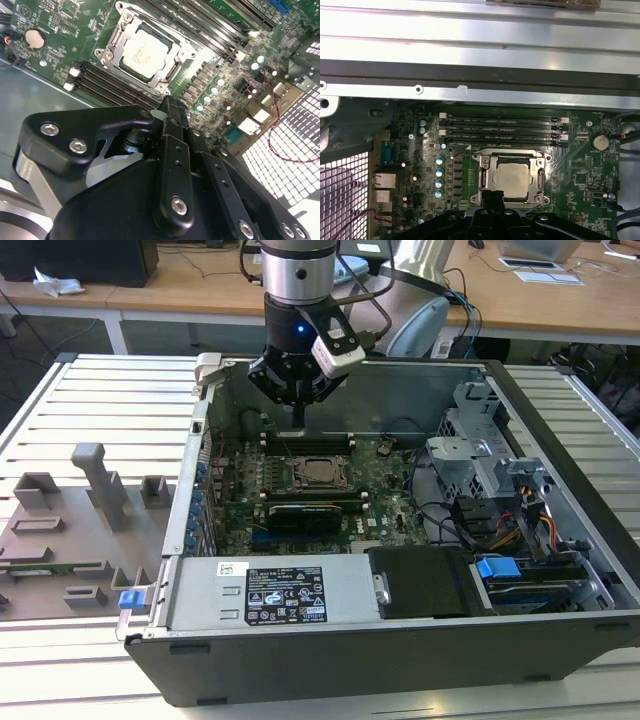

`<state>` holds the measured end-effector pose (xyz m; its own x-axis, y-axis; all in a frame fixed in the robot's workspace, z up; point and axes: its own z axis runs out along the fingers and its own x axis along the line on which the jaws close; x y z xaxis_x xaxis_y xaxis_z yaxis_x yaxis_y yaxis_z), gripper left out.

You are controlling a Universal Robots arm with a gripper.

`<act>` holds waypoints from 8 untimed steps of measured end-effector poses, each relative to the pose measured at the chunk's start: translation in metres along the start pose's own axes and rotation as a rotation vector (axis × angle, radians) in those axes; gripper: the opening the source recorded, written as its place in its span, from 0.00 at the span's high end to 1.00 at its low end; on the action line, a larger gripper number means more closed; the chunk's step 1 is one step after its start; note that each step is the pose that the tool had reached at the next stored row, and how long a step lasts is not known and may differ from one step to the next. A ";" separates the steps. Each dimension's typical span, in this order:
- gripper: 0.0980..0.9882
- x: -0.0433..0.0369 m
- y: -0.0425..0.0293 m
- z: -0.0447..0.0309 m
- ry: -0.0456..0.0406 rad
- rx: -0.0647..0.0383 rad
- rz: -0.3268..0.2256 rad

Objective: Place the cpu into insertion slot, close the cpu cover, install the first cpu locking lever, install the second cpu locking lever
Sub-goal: 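Install the first cpu locking lever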

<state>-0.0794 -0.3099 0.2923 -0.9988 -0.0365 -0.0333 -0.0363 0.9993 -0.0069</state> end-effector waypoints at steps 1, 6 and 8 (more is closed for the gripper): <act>0.99 0.0011 0.0000 -0.0001 0.0000 0.000 0.000; 0.99 0.0070 0.0002 -0.0002 0.0000 0.000 0.000; 0.99 0.0097 0.0004 -0.0003 0.0000 0.000 0.000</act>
<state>-0.0891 -0.3099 0.2923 -0.9988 -0.0365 -0.0334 -0.0363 0.9993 -0.0068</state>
